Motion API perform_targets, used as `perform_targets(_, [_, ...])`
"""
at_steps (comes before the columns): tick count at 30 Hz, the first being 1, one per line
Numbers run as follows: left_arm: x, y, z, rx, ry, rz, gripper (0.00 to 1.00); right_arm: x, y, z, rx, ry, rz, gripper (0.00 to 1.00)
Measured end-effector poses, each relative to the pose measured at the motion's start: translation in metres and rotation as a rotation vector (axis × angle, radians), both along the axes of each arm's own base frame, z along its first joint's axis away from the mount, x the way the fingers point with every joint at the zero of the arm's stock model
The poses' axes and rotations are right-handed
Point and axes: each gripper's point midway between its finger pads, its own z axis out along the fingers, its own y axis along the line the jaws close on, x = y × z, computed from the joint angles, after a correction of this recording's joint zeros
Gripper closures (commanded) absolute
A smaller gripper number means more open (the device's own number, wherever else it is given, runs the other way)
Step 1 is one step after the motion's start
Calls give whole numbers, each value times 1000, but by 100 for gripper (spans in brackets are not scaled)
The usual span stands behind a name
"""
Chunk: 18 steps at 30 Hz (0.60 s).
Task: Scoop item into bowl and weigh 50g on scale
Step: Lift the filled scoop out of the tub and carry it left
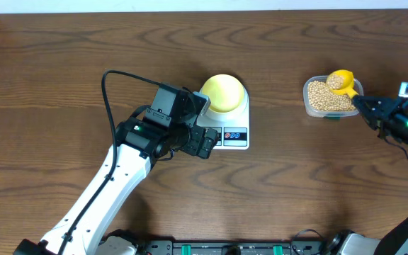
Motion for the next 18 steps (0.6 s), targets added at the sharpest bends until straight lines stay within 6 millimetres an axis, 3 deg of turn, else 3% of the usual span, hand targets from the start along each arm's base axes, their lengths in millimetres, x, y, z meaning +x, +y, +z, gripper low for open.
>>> perform_targets(18, [0,0,0,0,0,0,4,33,111,47,56,-162,245,99])
